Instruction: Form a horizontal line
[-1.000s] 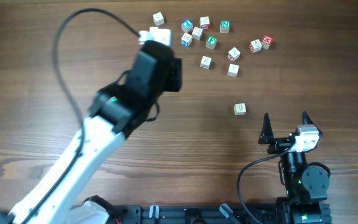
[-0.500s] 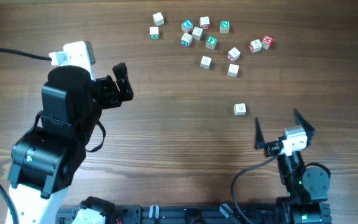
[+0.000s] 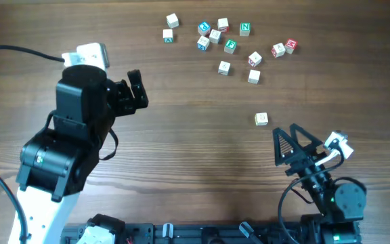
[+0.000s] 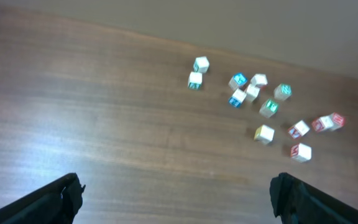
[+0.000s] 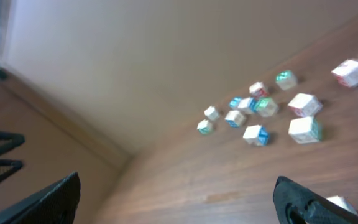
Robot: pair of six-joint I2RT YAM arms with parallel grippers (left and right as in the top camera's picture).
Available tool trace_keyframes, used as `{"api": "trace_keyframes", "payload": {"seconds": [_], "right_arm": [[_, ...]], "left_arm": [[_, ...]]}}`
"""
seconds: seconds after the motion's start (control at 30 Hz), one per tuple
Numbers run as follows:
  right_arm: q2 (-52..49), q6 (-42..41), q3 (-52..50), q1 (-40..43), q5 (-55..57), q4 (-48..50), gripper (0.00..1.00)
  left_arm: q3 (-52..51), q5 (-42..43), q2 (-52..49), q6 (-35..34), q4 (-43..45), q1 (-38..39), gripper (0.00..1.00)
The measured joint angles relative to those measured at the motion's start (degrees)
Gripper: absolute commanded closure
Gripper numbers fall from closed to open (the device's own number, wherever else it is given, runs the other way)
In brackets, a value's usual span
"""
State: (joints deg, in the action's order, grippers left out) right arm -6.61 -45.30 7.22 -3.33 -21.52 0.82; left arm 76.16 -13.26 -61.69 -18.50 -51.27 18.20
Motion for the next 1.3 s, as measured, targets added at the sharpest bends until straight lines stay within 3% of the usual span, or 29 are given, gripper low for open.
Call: {"api": "trace_keyframes", "payload": {"seconds": [0.2,0.5,0.57,0.9,1.0,1.2,1.3], "right_arm": [[-25.68,11.63,19.47,0.00,2.40,-7.89,0.00],[-65.92,26.38,64.28,0.00,9.09,-41.31,0.00],[-73.29,27.96,72.06,0.00,9.03,-44.59,0.00],[-93.09,35.89,76.72,-3.02,7.23,-33.86,0.00],[-102.79,42.07,77.37,-3.02,8.04,-27.39,0.00],[-112.48,48.02,77.92,-3.02,9.16,-17.40,0.01],[-115.95,48.87,77.92,-3.02,9.79,-15.26,0.06]], "left_arm": [[-0.04,0.00,-3.02,0.00,-3.21,0.00,0.00],[-0.07,0.00,-4.11,0.00,-5.66,0.00,0.00],[-0.07,-0.02,-4.11,0.00,-5.68,0.00,0.00],[-0.07,0.00,-4.11,0.00,-5.68,0.00,0.00],[-0.07,0.00,-4.11,0.00,-5.79,0.00,0.00],[-0.07,0.00,-4.11,0.00,-5.33,0.00,0.00],[-0.07,0.00,-4.11,0.00,-5.31,0.00,0.00]]}}
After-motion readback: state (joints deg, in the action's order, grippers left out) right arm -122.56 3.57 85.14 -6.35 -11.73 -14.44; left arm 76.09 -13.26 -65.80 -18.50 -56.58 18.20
